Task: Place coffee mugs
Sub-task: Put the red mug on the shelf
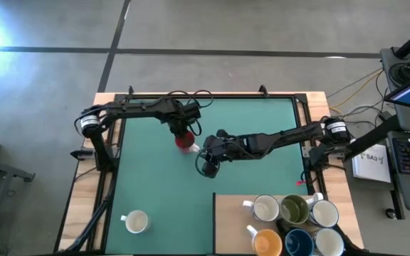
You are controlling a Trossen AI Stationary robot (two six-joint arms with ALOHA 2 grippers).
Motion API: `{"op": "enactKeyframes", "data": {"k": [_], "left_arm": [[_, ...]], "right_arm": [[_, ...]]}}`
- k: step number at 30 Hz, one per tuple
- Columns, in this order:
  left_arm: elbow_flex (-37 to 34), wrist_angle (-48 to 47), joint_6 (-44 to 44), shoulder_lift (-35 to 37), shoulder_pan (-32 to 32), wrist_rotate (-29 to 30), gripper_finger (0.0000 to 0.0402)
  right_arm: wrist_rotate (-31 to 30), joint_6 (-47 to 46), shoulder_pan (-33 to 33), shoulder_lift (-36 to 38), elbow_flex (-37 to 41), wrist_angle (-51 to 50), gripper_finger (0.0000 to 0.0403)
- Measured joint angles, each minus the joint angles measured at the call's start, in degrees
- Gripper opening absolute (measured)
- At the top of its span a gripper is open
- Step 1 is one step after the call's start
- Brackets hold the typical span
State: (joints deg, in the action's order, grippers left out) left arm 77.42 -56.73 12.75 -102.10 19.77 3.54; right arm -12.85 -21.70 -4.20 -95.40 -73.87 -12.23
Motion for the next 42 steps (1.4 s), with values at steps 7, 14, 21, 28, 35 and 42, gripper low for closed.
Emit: {"op": "enactKeyframes", "data": {"k": [7, 14, 21, 28, 35, 42], "left_arm": [[0.2, 0.3, -0.5, -0.1, 0.4, -0.5, 0.0024], [0.1, 0.3, -1.8, -0.1, 0.4, -0.5, 0.0026], [0.0, -0.1, -3.4, 2.4, 0.4, -4.5, 0.0027], [0.0, -0.5, -5.3, 5.9, 0.5, -4.6, 0.0027], [-0.5, 2.3, -6.1, 5.0, 0.7, -5.4, 0.0027], [-5.0, 5.6, -5.8, 4.1, 0.9, -6.2, 0.0027]], "right_arm": [[2.5, -0.9, 1.9, -1.4, 1.7, 2.3, 0.0091], [2.7, -0.6, 2.4, -3.2, 1.9, 2.3, 0.0091], [0.9, 0.0, 2.7, -4.2, 2.7, 2.3, 0.0091], [0.8, 0.0, 2.8, -4.2, 3.7, 5.4, 0.0091], [0.8, 0.2, 2.9, -4.2, 4.0, 6.9, 0.0091], [0.8, -0.2, 2.9, -4.2, 4.0, 6.9, 0.0091]]}}
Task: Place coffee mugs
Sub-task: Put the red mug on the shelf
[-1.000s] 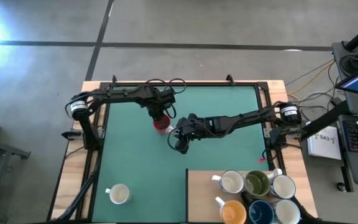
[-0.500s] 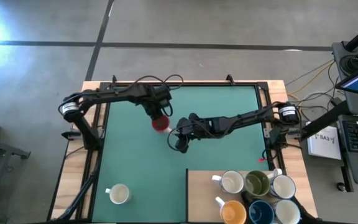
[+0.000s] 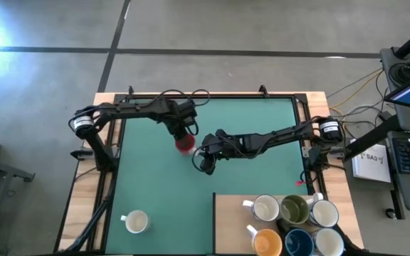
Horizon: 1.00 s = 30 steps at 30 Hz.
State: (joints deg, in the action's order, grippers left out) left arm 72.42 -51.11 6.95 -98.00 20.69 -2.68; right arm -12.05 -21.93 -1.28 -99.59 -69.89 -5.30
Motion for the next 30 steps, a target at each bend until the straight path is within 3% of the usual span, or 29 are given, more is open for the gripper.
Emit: {"op": "enactKeyframes", "data": {"k": [11, 22, 30], "left_arm": [[-0.5, 0.6, 0.6, 0.1, 0.0, -0.3, 0.0032], [2.1, -0.6, -0.7, 0.4, 0.1, -1.3, 0.0103], [2.1, -1.0, -2.3, 3.9, 0.1, -5.8, 0.0116]], "right_arm": [[0.0, -1.0, 0.0, 0.0, 0.0, -0.1, 0.0091], [0.0, -3.6, -0.1, 0.0, 0.1, 0.6, 0.0091], [0.2, -4.6, -0.5, -4.5, 0.2, 7.5, 0.0091]]}}
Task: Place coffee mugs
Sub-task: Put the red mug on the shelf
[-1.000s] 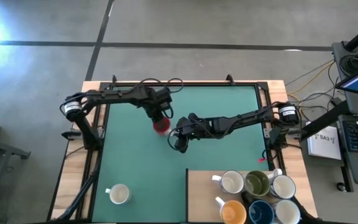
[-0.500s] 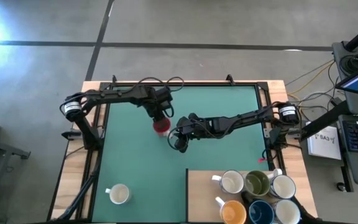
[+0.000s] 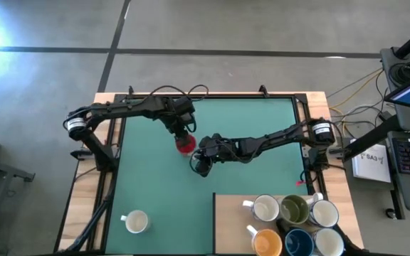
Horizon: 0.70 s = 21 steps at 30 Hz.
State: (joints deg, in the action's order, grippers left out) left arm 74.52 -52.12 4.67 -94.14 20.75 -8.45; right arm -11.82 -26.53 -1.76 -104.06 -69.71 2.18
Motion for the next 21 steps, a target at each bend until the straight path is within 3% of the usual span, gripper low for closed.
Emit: {"op": "enactKeyframes", "data": {"k": [14, 21], "left_arm": [[0.0, 0.4, -1.5, 5.8, 2.4, 0.3, 0.0116], [-0.3, -4.3, -2.3, 11.7, 3.8, 0.5, 0.0116]], "right_arm": [[-0.2, -1.8, -0.3, -1.9, 0.0, 3.7, 0.0091], [-2.5, -3.5, -1.0, -3.4, -0.3, 6.6, 0.0091]]}}
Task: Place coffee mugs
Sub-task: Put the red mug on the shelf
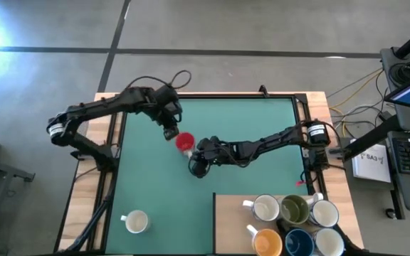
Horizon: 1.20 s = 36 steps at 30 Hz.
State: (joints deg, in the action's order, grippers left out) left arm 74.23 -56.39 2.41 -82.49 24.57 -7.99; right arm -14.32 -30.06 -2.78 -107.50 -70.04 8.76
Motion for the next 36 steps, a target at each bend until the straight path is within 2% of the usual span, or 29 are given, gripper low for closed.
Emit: {"op": "enactKeyframes", "data": {"k": [9, 18, 27, 36], "left_arm": [[-0.1, -2.8, 1.8, 8.7, 0.3, 1.6, 0.0116], [-0.1, -8.2, 6.5, 16.5, 0.3, 7.3, 0.0116], [-0.1, -8.6, 8.2, 22.2, 0.3, 7.6, 0.0116], [-0.1, -11.2, 8.5, 24.4, 0.3, 10.1, 0.0116]], "right_arm": [[-0.8, -0.7, 0.1, 0.1, 0.0, 1.0, 0.0091], [-2.8, -16.5, 1.6, 2.2, 0.0, 0.9, 0.0091], [-4.8, -28.1, 5.3, 2.5, 0.0, -4.1, 0.0091], [-4.8, -28.8, 6.0, 2.0, -0.7, -4.9, 0.0091]]}}
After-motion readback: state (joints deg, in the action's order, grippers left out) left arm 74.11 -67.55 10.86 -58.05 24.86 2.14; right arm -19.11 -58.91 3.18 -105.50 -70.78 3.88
